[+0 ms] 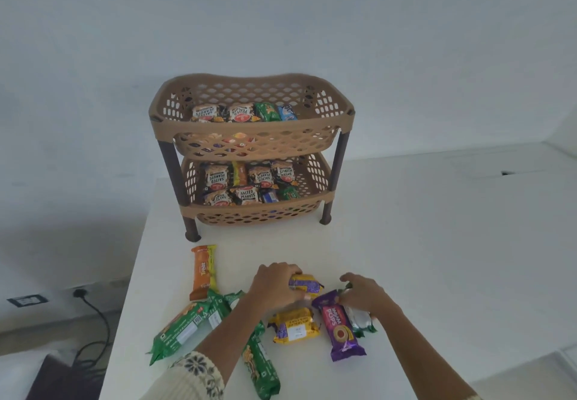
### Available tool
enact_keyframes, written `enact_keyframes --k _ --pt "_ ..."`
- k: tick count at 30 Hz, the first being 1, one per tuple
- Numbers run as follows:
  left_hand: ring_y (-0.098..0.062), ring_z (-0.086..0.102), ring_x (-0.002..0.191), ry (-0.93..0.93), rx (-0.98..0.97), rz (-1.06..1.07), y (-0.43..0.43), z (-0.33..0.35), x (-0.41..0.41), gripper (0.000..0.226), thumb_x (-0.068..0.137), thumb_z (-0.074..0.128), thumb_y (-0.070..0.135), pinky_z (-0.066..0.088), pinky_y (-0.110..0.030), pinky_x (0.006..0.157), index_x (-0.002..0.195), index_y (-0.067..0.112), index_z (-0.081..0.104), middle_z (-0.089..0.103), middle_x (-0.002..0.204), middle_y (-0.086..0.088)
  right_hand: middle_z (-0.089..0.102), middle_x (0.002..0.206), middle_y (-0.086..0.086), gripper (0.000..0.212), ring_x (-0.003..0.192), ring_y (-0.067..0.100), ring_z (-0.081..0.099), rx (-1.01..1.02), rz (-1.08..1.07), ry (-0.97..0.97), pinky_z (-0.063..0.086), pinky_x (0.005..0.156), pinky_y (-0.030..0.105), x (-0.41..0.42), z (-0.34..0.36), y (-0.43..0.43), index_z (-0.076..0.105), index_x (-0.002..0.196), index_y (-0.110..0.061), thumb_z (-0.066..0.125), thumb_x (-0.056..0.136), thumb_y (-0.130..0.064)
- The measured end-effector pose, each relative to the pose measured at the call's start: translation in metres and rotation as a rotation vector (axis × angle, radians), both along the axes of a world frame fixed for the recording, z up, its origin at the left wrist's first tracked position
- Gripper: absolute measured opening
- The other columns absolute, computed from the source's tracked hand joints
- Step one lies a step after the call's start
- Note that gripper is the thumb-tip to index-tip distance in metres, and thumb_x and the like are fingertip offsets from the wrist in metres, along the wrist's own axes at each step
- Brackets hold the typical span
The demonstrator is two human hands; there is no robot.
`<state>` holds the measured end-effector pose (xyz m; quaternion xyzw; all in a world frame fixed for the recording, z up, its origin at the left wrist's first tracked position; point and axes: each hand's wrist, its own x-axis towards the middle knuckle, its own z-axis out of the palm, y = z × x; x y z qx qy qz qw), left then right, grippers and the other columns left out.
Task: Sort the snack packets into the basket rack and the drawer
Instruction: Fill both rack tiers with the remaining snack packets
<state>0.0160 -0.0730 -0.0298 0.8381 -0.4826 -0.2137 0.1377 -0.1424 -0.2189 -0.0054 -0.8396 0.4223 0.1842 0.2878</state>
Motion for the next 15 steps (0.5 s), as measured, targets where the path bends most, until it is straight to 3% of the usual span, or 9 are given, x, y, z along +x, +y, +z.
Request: enact_keyframes --k 6,11,15 --pt "-0.014 0.063 0.083 -0.03 -0.147 0.17 0.002 0.02 -0.001 0.05 0.075 0.055 0.072 0.042 -0.036 0.091 0.101 0.029 0.063 0.069 0.087 0.009 0.053 0.134 0.008 0.064 0.117 0.026 0.054 -0.011 -0.101 -0.12 0.045 0.093 0.031 0.003 0.012 -0.001 0.04 0.138 -0.02 0.066 0.083 -0.042" --pt "-0.012 0.061 0.067 0.086 -0.398 0.265 -0.011 0.072 0.004 0.052 0.073 0.058 0.074 0.047 -0.026 0.059 0.09 0.025 0.061 0.063 0.074 0.01 0.057 0.125 0.01 0.07 0.108 0.029 0.057 -0.097 -0.146 -0.363 0.045 0.087 0.032 0.026 0.065 -0.008 0.038 0.136 -0.022 0.069 0.08 -0.049" --pt "-0.005 0.066 0.069 0.078 -0.617 0.283 -0.028 0.132 0.015 0.05 0.076 0.062 0.071 0.057 -0.023 0.064 0.095 0.024 0.063 0.068 0.081 0.012 0.063 0.113 0.011 0.06 0.097 0.03 0.061 -0.189 -0.128 -0.652 0.051 0.084 0.036 0.05 0.13 -0.013 0.046 0.13 -0.022 0.07 0.081 -0.047"
